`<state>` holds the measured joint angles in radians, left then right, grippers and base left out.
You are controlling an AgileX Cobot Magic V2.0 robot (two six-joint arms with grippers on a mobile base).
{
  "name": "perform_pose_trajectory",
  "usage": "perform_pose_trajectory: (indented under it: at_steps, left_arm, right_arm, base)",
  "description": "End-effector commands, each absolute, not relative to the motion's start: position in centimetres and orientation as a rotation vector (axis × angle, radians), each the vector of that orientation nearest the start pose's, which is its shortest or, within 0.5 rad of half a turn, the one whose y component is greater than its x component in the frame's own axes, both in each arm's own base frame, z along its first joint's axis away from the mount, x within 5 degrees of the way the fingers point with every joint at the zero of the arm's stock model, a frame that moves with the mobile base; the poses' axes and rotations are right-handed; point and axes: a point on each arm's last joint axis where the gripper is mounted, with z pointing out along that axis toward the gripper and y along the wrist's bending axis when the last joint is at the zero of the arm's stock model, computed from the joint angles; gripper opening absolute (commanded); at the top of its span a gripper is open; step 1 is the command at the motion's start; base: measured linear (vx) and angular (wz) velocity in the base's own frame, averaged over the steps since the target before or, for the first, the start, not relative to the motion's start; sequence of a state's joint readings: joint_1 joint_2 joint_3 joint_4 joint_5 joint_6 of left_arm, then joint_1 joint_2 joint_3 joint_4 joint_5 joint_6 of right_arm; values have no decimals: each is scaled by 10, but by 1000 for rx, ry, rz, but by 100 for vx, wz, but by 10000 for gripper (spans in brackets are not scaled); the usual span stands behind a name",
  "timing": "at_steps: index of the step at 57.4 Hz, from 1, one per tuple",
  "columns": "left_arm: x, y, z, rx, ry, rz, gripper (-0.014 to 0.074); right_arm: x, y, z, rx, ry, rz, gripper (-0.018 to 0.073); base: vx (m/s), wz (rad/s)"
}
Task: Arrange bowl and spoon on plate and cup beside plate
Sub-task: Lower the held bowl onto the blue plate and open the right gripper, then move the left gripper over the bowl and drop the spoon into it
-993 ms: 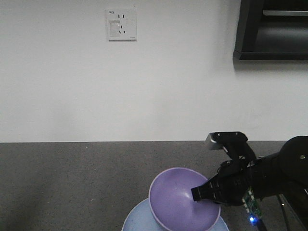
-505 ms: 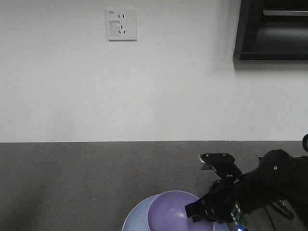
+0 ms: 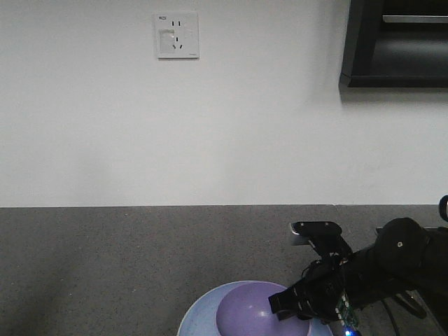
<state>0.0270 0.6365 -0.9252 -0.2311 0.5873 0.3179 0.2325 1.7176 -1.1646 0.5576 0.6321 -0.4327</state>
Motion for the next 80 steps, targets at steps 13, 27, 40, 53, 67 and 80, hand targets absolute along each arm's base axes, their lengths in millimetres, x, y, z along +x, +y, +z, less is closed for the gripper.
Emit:
perform_pose_trajectory:
  at_steps: [13, 27, 40, 53, 67, 80]
  left_arm:
    - [109, -9, 431, 154, 1656, -9, -6]
    - [109, -8, 432, 152, 1647, -7, -6]
    - [109, -8, 433, 151, 1644, -7, -6]
    - [112, -10, 437, 106, 1597, -74, -6]
    - [125, -25, 433, 214, 1627, -236, -6]
    - [162, -41, 435, 245, 1524, -505, 0]
  right_arm:
    - [344, 109, 261, -282, 2469, 539, 496]
    - [329, 105, 298, -317, 2348, 514, 499]
    - [292, 95, 360, -347, 2141, 493, 498]
    - [208, 76, 438, -342, 1864, 496, 498]
    - [116, 45, 435, -269, 1639, 387, 498]
    - [79, 33, 414, -174, 1537, 426, 498]
  base:
    - [0, 0]
    - [0, 0]
    - [0, 0]
    - [0, 0]
    - [0, 0]
    - [0, 0]
